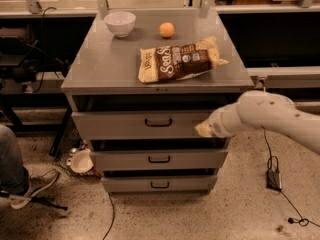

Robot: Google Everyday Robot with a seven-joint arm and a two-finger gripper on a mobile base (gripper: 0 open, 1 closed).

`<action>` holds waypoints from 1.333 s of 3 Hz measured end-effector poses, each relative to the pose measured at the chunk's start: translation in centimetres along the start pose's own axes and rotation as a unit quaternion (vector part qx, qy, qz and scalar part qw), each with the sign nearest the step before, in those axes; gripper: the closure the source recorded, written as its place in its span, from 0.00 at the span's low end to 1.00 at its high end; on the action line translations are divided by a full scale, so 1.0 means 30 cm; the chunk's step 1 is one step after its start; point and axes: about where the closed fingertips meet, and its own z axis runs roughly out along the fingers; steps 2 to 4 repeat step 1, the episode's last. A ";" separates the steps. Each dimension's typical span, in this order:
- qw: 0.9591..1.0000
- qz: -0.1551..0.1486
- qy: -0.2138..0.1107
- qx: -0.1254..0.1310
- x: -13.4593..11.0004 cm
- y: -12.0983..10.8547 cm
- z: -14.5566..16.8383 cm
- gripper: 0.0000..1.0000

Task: Close top drawer

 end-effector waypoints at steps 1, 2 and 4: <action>0.999 0.026 0.012 0.027 0.162 0.048 -0.199 1.00; 0.999 0.026 0.012 0.027 0.162 0.048 -0.199 1.00; 0.999 0.026 0.012 0.027 0.162 0.048 -0.199 1.00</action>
Offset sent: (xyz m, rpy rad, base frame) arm 0.0000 0.0000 0.0000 0.0000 0.0000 0.0000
